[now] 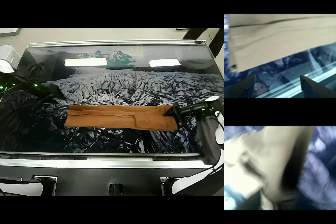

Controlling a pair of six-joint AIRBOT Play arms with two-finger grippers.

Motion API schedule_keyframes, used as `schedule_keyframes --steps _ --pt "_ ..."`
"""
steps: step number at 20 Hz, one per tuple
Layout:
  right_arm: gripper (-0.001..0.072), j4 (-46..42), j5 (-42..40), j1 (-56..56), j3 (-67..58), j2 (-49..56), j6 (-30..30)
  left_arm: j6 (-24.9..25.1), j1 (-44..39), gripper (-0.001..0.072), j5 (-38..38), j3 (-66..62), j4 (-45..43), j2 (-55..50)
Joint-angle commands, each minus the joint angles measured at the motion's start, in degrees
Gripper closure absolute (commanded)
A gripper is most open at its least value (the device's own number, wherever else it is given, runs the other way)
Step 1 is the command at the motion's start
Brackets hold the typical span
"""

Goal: Fold the clothes and pants, and hang the long-sleeved shirts on hangers.

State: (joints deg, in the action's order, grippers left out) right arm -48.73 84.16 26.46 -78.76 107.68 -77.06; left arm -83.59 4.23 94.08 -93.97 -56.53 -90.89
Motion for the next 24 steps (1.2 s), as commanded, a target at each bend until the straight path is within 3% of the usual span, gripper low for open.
schedule_keyframes --steps 1,3,4,5,6,8,12,16,20,24 --pt "0.0659 2.2 1.1 -2.7 -0.2 -0.9 -0.8 0.0 -6.3 0.0098 -4.7 0.0 0.2 0.3" --pt "0.0675 3.0 2.8 -2.8 -0.2 -4.2 -0.7 0.0 -11.0 0.014 -12.8 0.6 0.2 0.2" --pt "0.0675 3.1 3.3 -2.8 -0.2 -6.2 -1.2 0.0 -13.8 0.0277 -18.0 1.4 0.2 0.1" --pt "0.0676 3.2 4.0 -3.1 -0.2 -8.7 -1.9 0.0 -17.1 0.0538 -24.4 3.0 0.2 0.0" --pt "0.0676 3.1 4.5 -3.6 -0.2 -11.2 -2.2 -0.2 -20.7 0.0678 -31.3 4.9 0.2 -0.3" --pt "0.0676 3.1 5.0 -5.0 -0.2 -16.5 -3.9 -4.9 -27.5 0.0683 -40.6 7.2 0.2 -2.8" --pt "0.0676 3.1 5.4 -7.8 -0.2 -26.8 -7.1 -11.7 -34.6 0.0684 -42.7 7.2 2.5 -11.0" --pt "0.0676 3.3 5.9 -9.6 -0.2 -34.5 -9.3 -11.8 -39.3 0.0684 -49.0 7.2 17.7 -17.1" --pt "0.0676 4.7 5.9 -10.0 -0.2 -39.2 -9.7 -11.8 -44.0 0.0685 -51.1 7.1 25.6 -20.2" --pt "0.0675 6.6 5.9 -10.0 -0.2 -43.0 -10.9 -11.8 -49.1 0.0687 -61.3 7.0 37.9 -22.2"
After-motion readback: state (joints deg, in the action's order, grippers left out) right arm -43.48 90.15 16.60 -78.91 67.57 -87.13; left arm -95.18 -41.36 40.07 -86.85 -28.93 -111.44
